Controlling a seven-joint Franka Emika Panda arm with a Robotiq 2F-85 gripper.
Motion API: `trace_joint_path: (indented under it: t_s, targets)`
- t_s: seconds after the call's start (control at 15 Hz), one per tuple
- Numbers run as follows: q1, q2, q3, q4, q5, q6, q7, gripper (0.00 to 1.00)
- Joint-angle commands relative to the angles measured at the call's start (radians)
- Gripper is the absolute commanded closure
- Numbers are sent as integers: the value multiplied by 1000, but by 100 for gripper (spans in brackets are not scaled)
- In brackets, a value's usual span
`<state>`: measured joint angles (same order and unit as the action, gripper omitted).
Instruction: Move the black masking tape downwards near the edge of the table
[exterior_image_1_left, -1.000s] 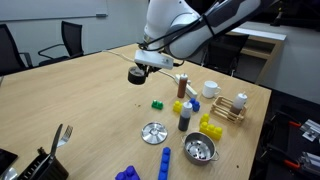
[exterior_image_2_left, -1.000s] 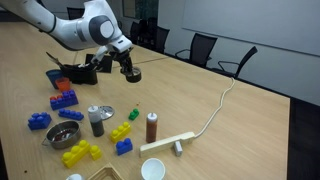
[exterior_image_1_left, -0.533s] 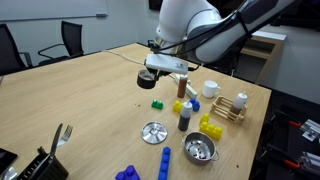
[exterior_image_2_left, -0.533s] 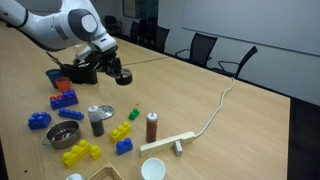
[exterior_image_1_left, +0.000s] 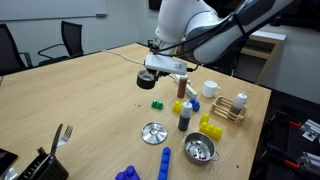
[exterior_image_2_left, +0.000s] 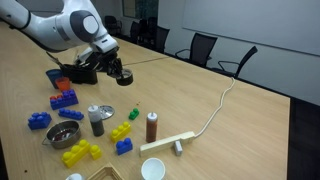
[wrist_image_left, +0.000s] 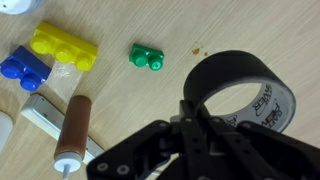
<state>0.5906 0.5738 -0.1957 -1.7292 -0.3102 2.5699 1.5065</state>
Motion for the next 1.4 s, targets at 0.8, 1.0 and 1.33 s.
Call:
trace_joint_path:
  t_s: [0.8, 1.0, 1.33]
  targets:
    - [-16, -131, 49, -144, -79, 22, 33, 98]
    - [-35, -193, 104, -228, -61, 27, 15, 98]
    - [-63, -267, 185, -368, -48, 24, -4, 98]
